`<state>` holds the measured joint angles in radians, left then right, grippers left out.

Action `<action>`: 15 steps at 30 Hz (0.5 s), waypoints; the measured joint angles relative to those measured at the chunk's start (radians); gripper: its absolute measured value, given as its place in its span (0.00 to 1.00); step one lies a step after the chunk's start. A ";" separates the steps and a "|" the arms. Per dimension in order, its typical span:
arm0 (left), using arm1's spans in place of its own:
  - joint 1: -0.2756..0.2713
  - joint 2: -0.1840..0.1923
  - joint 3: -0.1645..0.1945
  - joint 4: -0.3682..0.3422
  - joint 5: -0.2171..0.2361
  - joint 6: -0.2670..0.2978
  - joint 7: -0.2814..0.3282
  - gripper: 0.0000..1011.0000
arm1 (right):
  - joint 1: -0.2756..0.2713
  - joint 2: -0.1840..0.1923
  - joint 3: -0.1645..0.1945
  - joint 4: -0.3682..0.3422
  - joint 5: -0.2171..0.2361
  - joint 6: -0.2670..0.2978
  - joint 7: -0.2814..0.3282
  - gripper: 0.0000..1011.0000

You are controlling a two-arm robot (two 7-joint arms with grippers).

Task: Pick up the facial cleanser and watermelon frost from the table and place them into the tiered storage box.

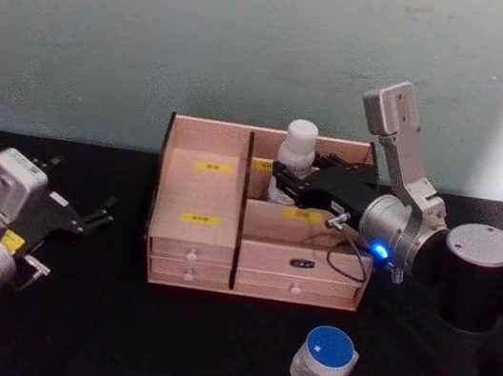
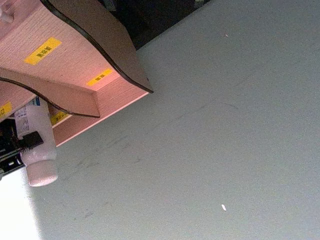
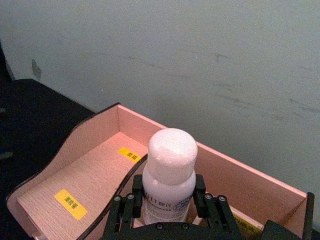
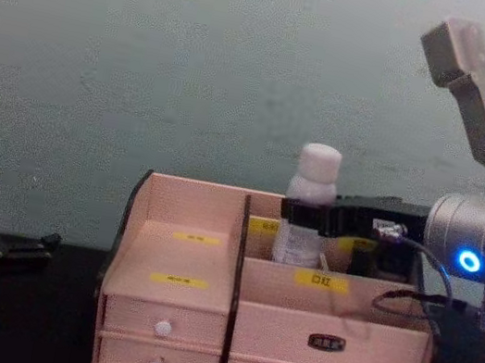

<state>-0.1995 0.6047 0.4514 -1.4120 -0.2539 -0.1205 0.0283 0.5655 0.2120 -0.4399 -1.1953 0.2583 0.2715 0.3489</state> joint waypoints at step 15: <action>0.000 0.000 0.000 0.000 0.000 0.000 0.000 0.99 | 0.002 -0.011 0.004 0.029 -0.019 0.000 0.002 0.59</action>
<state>-0.1995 0.6047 0.4514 -1.4119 -0.2539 -0.1206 0.0283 0.5671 0.2011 -0.4360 -1.1663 0.2390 0.2712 0.3513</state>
